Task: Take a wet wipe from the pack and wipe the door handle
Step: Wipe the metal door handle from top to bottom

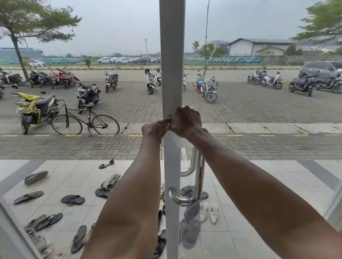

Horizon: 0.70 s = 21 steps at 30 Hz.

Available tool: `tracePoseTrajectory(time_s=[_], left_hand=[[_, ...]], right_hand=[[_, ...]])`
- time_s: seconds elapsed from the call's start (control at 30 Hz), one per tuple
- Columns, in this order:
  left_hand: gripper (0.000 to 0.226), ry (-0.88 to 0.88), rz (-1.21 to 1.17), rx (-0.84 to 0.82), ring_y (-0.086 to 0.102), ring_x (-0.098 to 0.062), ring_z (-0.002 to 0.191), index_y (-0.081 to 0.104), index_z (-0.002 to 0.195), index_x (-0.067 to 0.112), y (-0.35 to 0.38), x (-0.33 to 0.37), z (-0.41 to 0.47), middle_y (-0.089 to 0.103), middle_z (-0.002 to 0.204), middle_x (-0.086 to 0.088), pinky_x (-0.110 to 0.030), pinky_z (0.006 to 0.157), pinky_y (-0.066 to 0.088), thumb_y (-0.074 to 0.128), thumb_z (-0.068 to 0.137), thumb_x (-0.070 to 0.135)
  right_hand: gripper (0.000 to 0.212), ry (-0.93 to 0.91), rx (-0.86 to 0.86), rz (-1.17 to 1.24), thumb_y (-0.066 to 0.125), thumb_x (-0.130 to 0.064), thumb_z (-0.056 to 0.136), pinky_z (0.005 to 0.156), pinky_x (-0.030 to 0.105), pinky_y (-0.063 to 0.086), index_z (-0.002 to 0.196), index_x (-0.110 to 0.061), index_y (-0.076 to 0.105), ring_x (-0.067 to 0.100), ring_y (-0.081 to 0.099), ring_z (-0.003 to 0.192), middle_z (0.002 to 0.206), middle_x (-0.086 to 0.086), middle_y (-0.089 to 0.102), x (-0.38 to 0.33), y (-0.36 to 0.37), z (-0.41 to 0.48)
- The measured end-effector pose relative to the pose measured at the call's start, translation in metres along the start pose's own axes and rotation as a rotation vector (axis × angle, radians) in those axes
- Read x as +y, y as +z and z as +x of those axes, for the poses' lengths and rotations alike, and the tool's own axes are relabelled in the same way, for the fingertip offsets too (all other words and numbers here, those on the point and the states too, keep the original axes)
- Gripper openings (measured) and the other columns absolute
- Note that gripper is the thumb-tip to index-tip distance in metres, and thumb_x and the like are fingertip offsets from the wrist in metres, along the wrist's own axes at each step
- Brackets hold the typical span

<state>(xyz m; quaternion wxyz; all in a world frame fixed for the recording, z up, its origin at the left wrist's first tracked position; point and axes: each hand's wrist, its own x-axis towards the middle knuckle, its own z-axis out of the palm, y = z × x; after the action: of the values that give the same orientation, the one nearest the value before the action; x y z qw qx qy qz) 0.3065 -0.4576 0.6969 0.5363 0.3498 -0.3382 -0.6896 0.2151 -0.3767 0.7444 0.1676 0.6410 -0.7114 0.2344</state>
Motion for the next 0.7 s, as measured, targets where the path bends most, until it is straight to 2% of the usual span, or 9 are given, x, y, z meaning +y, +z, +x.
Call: tracePoseTrajectory(time_s=[0.07, 0.13, 0.2, 0.23, 0.33, 0.4, 0.5, 0.6, 0.7], left_hand=[[0.025, 0.005, -0.018, -0.012, 0.069, -0.014, 0.076, 0.064, 0.114, -0.002, 0.0, -0.007, 0.002, 0.067, 0.124, -0.017, -0.017, 0.054, 0.055, 0.067, 0.09, 0.003], [0.033, -0.026, -0.026, -0.029, 0.071, -0.011, 0.061, 0.062, 0.123, -0.004, 0.002, -0.012, -0.001, 0.072, 0.103, -0.011, -0.018, 0.052, 0.056, 0.065, 0.093, 0.007], [0.038, -0.086, -0.069, -0.021, 0.068, -0.011, 0.049, 0.061, 0.122, -0.005, 0.002, -0.012, -0.003, 0.069, 0.077, -0.009, -0.02, 0.046, 0.055, 0.073, 0.088, 0.01], [0.046, -0.103, -0.096, -0.009, 0.068, -0.013, 0.048, 0.061, 0.123, -0.006, 0.002, -0.012, -0.003, 0.068, 0.074, -0.011, -0.021, 0.045, 0.054, 0.078, 0.083, 0.011], [0.062, -0.074, -0.082, 0.018, 0.071, -0.018, 0.056, 0.062, 0.123, -0.012, 0.003, -0.012, -0.007, 0.071, 0.086, -0.017, -0.023, 0.049, 0.057, 0.088, 0.071, 0.009], [0.061, -0.028, -0.064, 0.06, 0.072, -0.022, 0.058, 0.062, 0.118, -0.016, 0.004, -0.009, -0.009, 0.071, 0.087, -0.023, -0.026, 0.05, 0.058, 0.089, 0.067, 0.002], [0.058, -0.003, -0.089, 0.104, 0.073, -0.03, 0.062, 0.062, 0.111, -0.018, 0.005, -0.005, -0.012, 0.072, 0.09, -0.029, -0.032, 0.05, 0.059, 0.089, 0.061, -0.008], [0.058, -0.013, -0.094, 0.127, 0.072, -0.03, 0.058, 0.059, 0.114, -0.017, 0.006, -0.001, -0.008, 0.071, 0.099, -0.032, -0.033, 0.049, 0.059, 0.086, 0.063, -0.012], [0.056, -0.056, -0.024, 0.121, 0.072, -0.024, 0.061, 0.065, 0.113, -0.013, 0.004, 0.001, 0.009, 0.074, 0.104, -0.024, -0.029, 0.05, 0.058, 0.088, 0.062, -0.005]], right_hand=[[0.016, 0.009, 0.002, -0.014, 0.074, -0.026, 0.084, 0.072, 0.032, 0.051, 0.092, -0.012, 0.076, 0.031, 0.072, 0.091, 0.091, 0.013, 0.075, -0.005, 0.002, 0.001], [0.016, 0.02, 0.008, -0.002, 0.074, -0.026, 0.085, 0.073, 0.032, 0.053, 0.092, -0.011, 0.076, 0.031, 0.072, 0.091, 0.091, 0.013, 0.075, -0.005, 0.003, -0.001], [0.02, 0.013, 0.022, 0.036, 0.072, -0.03, 0.086, 0.074, 0.033, 0.054, 0.092, -0.012, 0.076, 0.031, 0.072, 0.09, 0.09, 0.013, 0.075, -0.002, 0.003, -0.003], [0.021, 0.018, 0.028, 0.058, 0.069, -0.033, 0.087, 0.073, 0.033, 0.054, 0.089, -0.012, 0.076, 0.031, 0.071, 0.088, 0.089, 0.012, 0.075, 0.001, 0.003, -0.005], [0.035, 0.052, 0.012, 0.116, 0.066, -0.042, 0.089, 0.062, 0.029, 0.051, 0.073, -0.01, 0.071, 0.028, 0.07, 0.073, 0.073, 0.008, 0.071, 0.014, 0.002, -0.004], [0.042, 0.058, -0.014, 0.144, 0.069, -0.047, 0.087, 0.053, 0.021, 0.038, 0.067, -0.01, 0.072, 0.022, 0.065, 0.062, 0.058, 0.0, 0.064, 0.022, 0.0, -0.003], [0.042, 0.056, -0.031, 0.163, 0.074, -0.048, 0.084, 0.047, 0.018, 0.023, 0.063, -0.012, 0.071, 0.018, 0.058, 0.055, 0.049, -0.005, 0.054, 0.025, -0.004, -0.002], [0.042, 0.065, -0.008, 0.167, 0.07, -0.045, 0.086, 0.052, 0.021, 0.032, 0.062, -0.011, 0.068, 0.022, 0.063, 0.058, 0.051, -0.003, 0.056, 0.021, 0.001, 0.0], [0.031, 0.093, -0.021, 0.145, 0.067, -0.036, 0.088, 0.059, 0.028, 0.046, 0.068, -0.012, 0.07, 0.027, 0.07, 0.069, 0.064, 0.003, 0.066, 0.012, 0.004, 0.002]])
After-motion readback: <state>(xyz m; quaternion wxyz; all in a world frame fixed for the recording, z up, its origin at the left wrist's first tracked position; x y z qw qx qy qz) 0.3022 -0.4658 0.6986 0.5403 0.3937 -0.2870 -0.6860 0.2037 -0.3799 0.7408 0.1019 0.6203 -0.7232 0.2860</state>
